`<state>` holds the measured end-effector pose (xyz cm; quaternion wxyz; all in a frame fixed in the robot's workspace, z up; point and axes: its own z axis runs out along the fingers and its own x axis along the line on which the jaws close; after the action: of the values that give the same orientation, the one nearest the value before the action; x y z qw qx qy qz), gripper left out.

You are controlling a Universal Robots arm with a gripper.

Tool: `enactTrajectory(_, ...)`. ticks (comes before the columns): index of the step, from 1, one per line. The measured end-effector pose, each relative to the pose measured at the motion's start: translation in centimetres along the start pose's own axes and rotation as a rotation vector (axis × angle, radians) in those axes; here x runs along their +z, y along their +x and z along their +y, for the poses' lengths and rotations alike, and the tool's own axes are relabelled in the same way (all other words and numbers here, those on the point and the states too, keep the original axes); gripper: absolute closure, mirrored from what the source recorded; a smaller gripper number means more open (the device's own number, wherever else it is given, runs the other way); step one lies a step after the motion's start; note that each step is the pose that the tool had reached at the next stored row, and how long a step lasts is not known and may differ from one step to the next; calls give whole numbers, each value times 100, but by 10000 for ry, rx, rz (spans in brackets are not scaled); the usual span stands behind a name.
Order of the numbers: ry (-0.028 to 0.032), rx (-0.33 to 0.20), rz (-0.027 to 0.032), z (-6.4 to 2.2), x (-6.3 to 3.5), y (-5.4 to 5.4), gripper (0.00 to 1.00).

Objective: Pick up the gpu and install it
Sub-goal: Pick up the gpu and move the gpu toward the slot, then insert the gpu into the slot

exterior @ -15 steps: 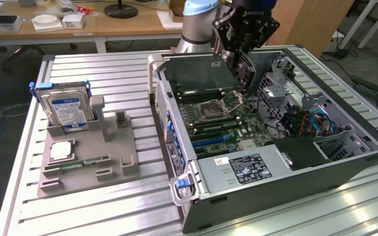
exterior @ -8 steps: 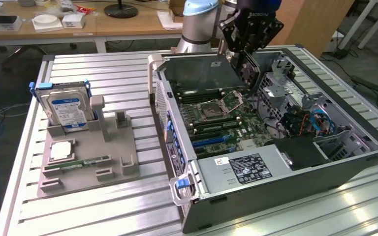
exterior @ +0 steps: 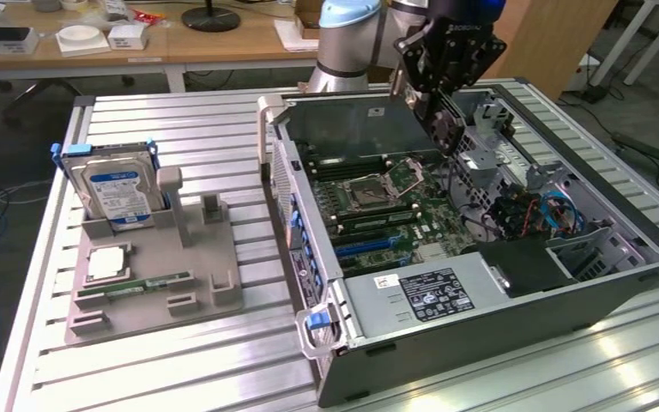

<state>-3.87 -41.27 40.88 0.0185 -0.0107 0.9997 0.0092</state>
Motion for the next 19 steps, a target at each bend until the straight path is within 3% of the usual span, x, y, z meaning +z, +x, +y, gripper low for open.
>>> enactTrajectory(8, -21, 0, 0, -4, 21, -149, 73)
enactTrajectory(19, -22, 1, -1, -4, 22, -156, 73)
